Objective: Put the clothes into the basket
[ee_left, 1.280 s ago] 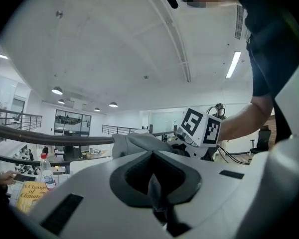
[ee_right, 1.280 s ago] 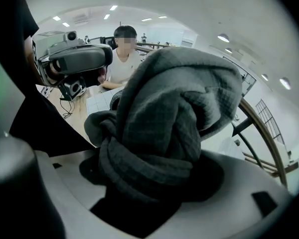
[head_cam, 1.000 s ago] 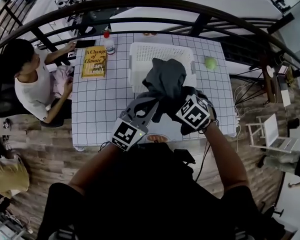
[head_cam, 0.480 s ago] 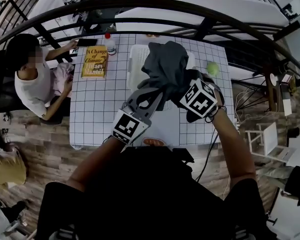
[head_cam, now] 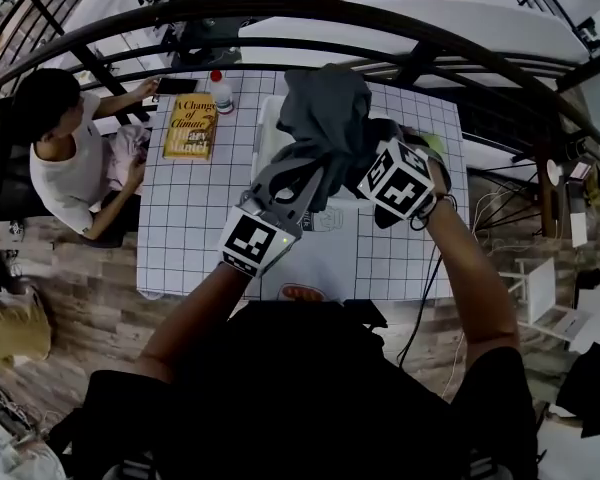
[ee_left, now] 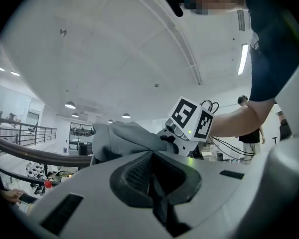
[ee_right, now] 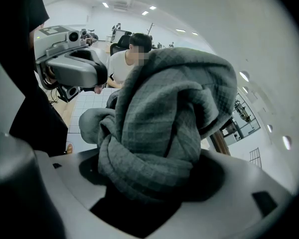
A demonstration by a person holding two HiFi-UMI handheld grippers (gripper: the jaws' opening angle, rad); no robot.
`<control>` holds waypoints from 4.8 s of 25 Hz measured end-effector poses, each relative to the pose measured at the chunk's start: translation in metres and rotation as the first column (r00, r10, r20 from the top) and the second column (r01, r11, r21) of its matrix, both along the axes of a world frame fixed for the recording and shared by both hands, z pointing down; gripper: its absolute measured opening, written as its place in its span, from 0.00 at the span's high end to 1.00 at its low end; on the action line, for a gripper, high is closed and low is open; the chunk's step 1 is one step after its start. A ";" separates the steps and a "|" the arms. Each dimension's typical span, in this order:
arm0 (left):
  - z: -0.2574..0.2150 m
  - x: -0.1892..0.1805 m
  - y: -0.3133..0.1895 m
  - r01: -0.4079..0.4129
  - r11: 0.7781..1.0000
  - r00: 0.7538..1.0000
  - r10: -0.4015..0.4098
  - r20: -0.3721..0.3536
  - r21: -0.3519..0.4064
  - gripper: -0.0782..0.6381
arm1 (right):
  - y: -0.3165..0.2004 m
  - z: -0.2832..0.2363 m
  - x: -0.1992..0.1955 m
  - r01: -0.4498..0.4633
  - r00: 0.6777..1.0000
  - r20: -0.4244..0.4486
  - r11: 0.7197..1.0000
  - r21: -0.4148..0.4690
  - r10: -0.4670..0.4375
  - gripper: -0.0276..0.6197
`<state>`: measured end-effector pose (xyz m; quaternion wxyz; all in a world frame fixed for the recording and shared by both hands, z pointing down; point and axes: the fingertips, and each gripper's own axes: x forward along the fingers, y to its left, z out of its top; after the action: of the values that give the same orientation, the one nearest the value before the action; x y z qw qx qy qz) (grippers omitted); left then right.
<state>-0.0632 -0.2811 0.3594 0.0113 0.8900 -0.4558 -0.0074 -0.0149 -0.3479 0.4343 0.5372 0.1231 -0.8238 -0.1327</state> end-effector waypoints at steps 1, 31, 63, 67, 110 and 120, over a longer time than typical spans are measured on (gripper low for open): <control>0.000 -0.002 -0.004 0.009 1.000 1.000 -0.009 0.001 0.000 0.89 | -0.005 0.001 -0.002 0.007 1.000 0.000 1.000 0.006 -0.007 0.37; 0.091 -0.044 -0.098 0.153 0.983 0.987 -0.147 0.069 -0.100 0.89 | -0.057 0.180 -0.050 0.243 0.958 -0.139 0.968 -0.068 -0.251 0.36; 0.145 -0.026 -0.156 0.125 0.979 0.986 -0.104 0.134 -0.162 0.89 | -0.052 0.306 -0.046 0.280 0.924 -0.204 0.935 -0.216 -0.324 0.31; 0.150 -0.028 -0.163 0.134 0.976 0.985 -0.113 0.127 -0.170 0.89 | -0.056 0.315 -0.047 0.277 0.926 -0.196 0.932 -0.231 -0.324 0.31; 0.031 -0.031 -0.080 0.062 0.997 0.998 -0.060 0.035 -0.052 0.89 | -0.034 0.060 -0.023 0.035 0.968 0.252 0.983 -0.180 0.012 0.23; -0.005 -0.021 0.006 -0.016 1.000 1.000 0.016 -0.011 -0.015 0.89 | 0.045 -0.053 -0.008 -0.055 0.619 0.763 0.979 -0.195 0.187 0.24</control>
<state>-0.0846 -0.2756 0.3548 0.0206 0.8935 -0.4485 -0.0089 -0.0225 -0.3030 0.3813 0.1444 0.1821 -0.9720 0.0332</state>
